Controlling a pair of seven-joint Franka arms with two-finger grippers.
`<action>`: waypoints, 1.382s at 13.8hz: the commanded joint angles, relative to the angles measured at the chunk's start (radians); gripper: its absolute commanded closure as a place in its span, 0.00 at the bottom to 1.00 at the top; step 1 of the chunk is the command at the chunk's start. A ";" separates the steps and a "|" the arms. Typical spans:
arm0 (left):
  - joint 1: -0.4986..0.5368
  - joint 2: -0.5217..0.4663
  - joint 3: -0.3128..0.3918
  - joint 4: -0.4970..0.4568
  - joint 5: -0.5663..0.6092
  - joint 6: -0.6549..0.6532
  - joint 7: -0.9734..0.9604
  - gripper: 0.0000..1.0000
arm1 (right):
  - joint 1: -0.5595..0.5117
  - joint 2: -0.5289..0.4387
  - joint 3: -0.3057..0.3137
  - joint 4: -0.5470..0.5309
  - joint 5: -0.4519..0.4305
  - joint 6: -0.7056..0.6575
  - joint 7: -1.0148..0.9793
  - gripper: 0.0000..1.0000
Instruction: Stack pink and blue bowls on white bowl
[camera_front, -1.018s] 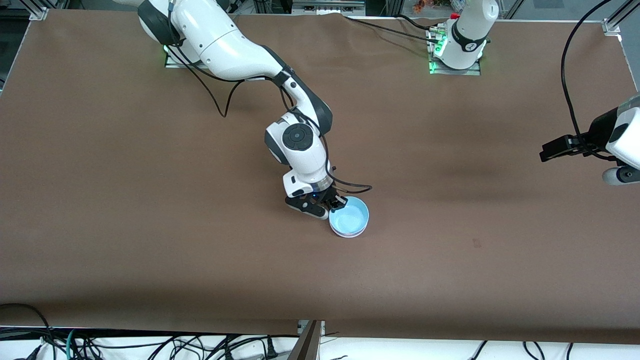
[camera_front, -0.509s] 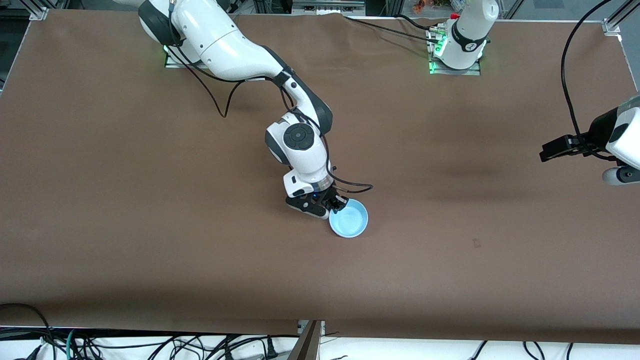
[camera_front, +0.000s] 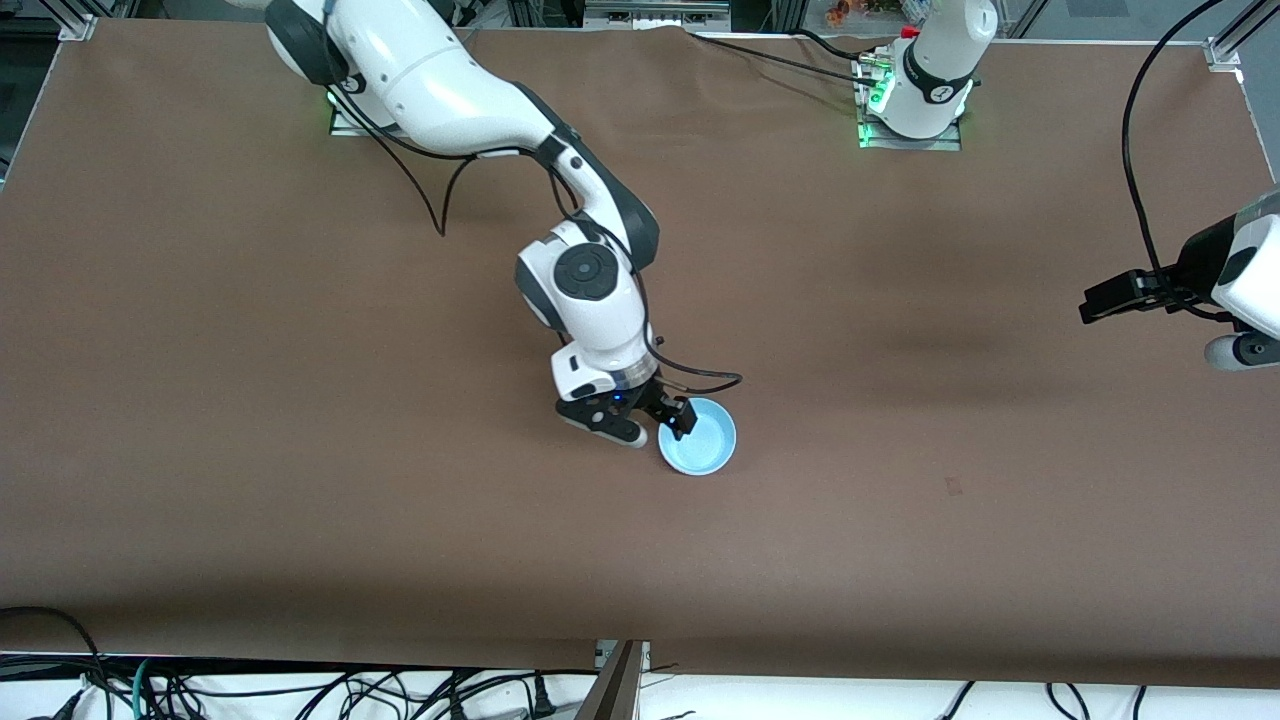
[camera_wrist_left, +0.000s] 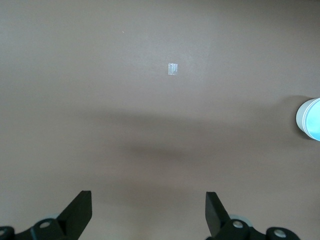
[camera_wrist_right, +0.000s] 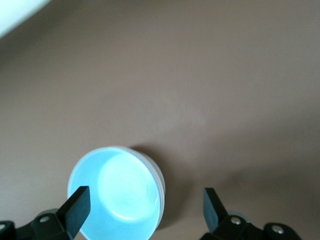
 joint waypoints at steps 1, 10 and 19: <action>0.004 -0.007 0.002 -0.001 -0.018 -0.007 0.024 0.00 | -0.096 -0.172 0.009 -0.074 -0.001 -0.230 -0.172 0.00; 0.002 -0.007 -0.001 -0.001 0.001 -0.007 0.024 0.00 | -0.439 -0.675 0.007 -0.285 0.108 -0.856 -0.774 0.00; 0.004 -0.007 -0.003 -0.001 -0.008 -0.007 0.024 0.00 | -0.472 -0.879 -0.058 -0.506 0.050 -0.821 -1.032 0.00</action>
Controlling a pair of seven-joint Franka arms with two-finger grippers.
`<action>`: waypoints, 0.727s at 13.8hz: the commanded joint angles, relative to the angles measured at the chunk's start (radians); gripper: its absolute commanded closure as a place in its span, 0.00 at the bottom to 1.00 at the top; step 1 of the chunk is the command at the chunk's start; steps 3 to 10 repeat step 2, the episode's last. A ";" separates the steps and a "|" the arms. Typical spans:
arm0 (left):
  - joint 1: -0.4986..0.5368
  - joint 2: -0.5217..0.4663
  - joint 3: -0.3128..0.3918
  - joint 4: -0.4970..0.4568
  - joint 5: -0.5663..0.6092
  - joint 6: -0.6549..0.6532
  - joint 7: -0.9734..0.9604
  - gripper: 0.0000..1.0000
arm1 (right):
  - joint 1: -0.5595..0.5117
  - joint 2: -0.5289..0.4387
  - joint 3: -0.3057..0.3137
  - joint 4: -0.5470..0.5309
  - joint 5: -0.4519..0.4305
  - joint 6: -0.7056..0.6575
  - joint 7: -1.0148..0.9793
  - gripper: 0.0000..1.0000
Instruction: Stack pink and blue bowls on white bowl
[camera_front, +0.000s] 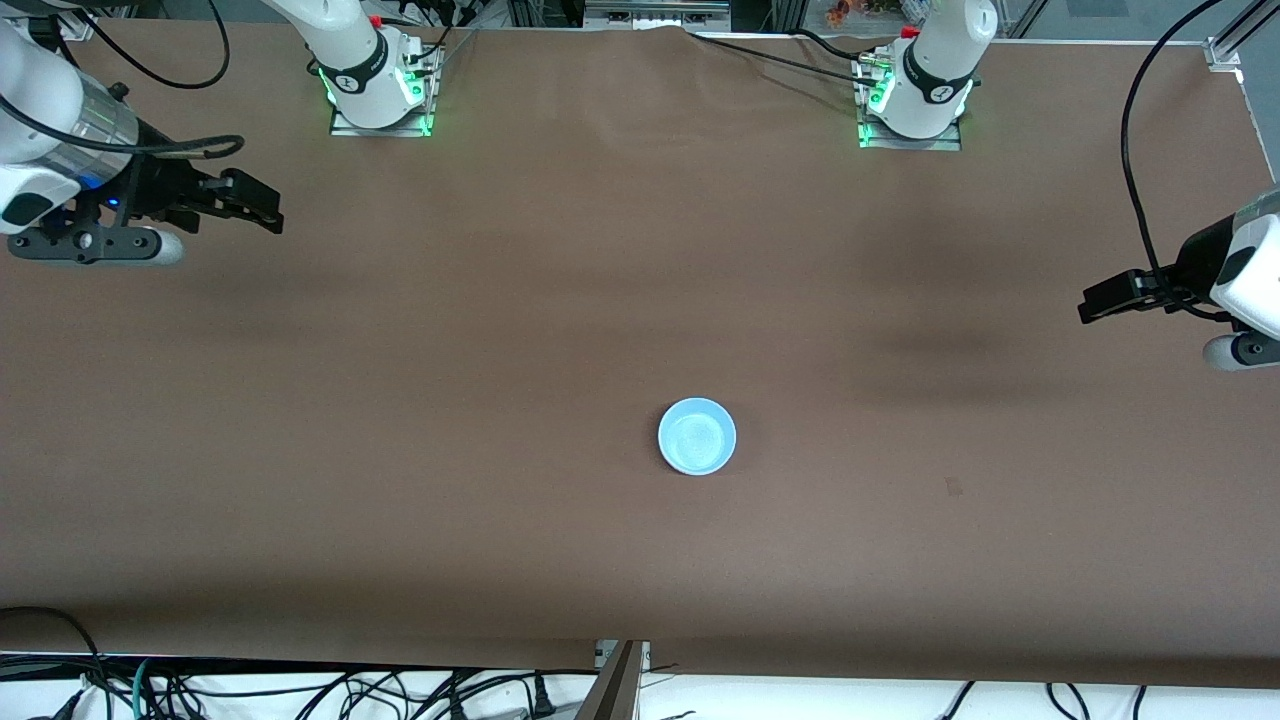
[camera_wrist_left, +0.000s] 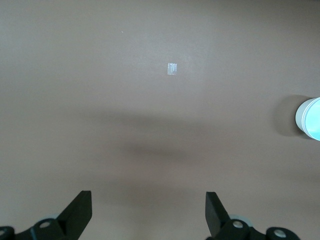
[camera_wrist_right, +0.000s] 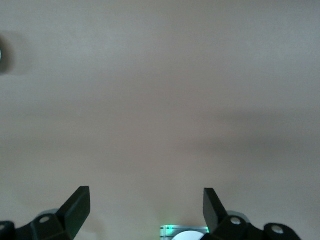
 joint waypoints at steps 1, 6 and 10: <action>0.004 -0.007 -0.001 -0.001 -0.010 -0.008 0.024 0.00 | 0.003 0.006 -0.017 -0.007 -0.043 0.026 -0.081 0.00; 0.004 -0.007 0.001 -0.001 -0.013 -0.008 0.024 0.00 | 0.003 0.006 -0.017 -0.006 -0.049 0.030 -0.085 0.00; 0.004 -0.007 0.001 -0.001 -0.013 -0.008 0.024 0.00 | 0.003 0.006 -0.017 -0.006 -0.049 0.030 -0.085 0.00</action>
